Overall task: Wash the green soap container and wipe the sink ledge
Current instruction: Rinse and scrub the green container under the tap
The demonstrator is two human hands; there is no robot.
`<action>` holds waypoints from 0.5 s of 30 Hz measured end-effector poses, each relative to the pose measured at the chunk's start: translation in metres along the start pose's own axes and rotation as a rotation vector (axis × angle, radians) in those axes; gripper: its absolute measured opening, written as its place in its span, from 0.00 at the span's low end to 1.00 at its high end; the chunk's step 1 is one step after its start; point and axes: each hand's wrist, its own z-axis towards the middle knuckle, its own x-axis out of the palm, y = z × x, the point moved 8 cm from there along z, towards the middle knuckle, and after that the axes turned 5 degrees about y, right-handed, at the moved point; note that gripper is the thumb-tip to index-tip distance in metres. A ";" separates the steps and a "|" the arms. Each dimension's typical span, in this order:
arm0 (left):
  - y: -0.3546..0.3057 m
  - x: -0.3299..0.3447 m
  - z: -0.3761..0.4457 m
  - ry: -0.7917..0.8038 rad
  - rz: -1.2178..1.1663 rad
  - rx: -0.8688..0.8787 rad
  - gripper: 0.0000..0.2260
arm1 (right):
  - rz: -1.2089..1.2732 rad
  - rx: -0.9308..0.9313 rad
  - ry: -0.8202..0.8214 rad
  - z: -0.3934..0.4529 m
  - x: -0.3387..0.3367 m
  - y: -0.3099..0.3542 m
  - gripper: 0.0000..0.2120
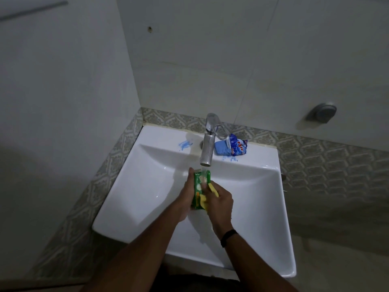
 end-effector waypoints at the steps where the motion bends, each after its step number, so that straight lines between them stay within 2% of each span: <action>1: 0.002 0.001 0.008 0.015 0.014 0.027 0.44 | 0.025 0.005 -0.004 0.000 -0.002 0.000 0.08; 3: -0.002 0.003 0.008 0.016 0.077 0.088 0.52 | 0.060 0.007 -0.024 -0.003 -0.005 0.002 0.09; 4: -0.009 0.005 0.002 0.026 0.112 0.130 0.50 | 0.073 0.004 -0.032 -0.005 -0.006 0.003 0.10; 5: -0.018 0.009 -0.009 0.045 0.141 0.184 0.45 | 0.091 0.002 -0.034 -0.008 -0.007 0.004 0.10; 8: -0.029 0.015 -0.020 0.074 0.196 0.312 0.18 | 0.143 0.009 -0.031 -0.012 -0.007 0.002 0.10; 9: -0.030 0.015 -0.022 0.084 0.199 0.351 0.14 | 0.146 0.014 -0.025 -0.013 -0.007 0.002 0.09; 12: -0.036 0.015 -0.027 0.092 0.285 0.457 0.19 | 0.167 0.013 0.020 -0.012 -0.003 0.005 0.10; 15: -0.036 0.009 -0.023 0.042 0.333 0.521 0.17 | 0.184 0.008 0.075 -0.010 0.002 0.007 0.12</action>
